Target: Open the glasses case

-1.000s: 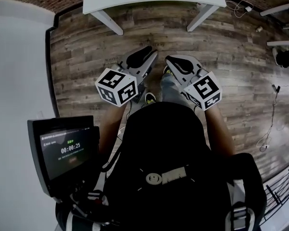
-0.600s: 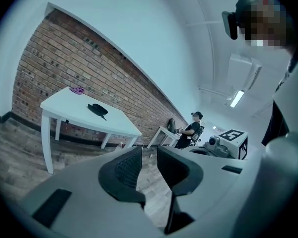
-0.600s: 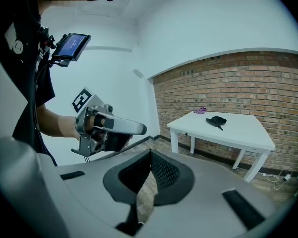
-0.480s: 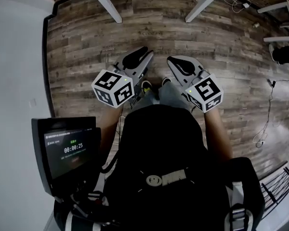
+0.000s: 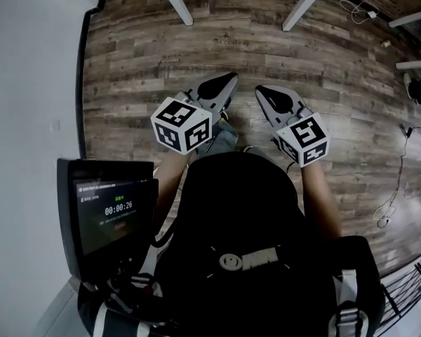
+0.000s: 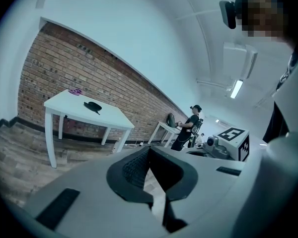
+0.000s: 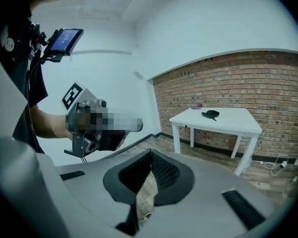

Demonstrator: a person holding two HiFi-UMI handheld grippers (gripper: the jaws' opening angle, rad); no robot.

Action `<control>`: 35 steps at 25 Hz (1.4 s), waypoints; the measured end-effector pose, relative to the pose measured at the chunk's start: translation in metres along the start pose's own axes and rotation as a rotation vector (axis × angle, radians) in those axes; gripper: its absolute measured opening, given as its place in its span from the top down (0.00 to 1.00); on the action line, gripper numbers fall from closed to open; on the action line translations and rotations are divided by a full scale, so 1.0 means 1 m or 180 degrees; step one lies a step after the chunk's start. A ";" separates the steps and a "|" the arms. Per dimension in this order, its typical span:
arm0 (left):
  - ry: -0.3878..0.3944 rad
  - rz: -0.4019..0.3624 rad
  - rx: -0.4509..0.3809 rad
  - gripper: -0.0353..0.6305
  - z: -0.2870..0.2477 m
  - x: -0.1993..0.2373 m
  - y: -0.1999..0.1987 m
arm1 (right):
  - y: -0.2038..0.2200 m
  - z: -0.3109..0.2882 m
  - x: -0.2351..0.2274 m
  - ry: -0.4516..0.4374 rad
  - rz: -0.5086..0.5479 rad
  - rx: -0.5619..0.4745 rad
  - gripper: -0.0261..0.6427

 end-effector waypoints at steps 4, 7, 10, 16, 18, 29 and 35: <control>0.0000 0.0000 0.0010 0.94 0.001 -0.002 0.002 | 0.007 0.000 -0.001 -0.0020 -0.0173 0.0001 0.95; 0.0008 0.0054 -0.0025 0.94 0.005 -0.015 0.014 | 0.024 0.013 0.003 0.0015 -0.0311 -0.0048 0.95; -0.0059 0.0038 -0.0060 0.94 0.016 -0.065 0.057 | 0.079 0.052 0.024 0.0011 -0.0489 -0.0091 0.95; -0.0149 0.0048 0.0040 0.94 0.029 -0.115 0.107 | 0.132 0.085 0.061 -0.0014 -0.0451 0.0009 0.95; -0.0135 0.0065 0.0081 0.94 0.034 -0.124 0.117 | 0.141 0.090 0.073 -0.0043 -0.0465 0.0071 0.95; -0.0052 0.0049 0.0111 0.94 0.068 -0.156 0.153 | 0.160 0.110 0.134 -0.0091 -0.0256 0.0127 0.95; -0.0070 0.0051 0.0094 0.94 0.104 -0.178 0.182 | 0.170 0.124 0.179 -0.0020 -0.0196 0.0108 0.95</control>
Point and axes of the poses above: the fingertips, and each gripper's own axes: z backward along the fingers, x to its left, y out of its underside, the point moved 5 cm from there along z, backward along the fingers, and after that the axes turned 10 degrees about x, right-handed, at the moved point
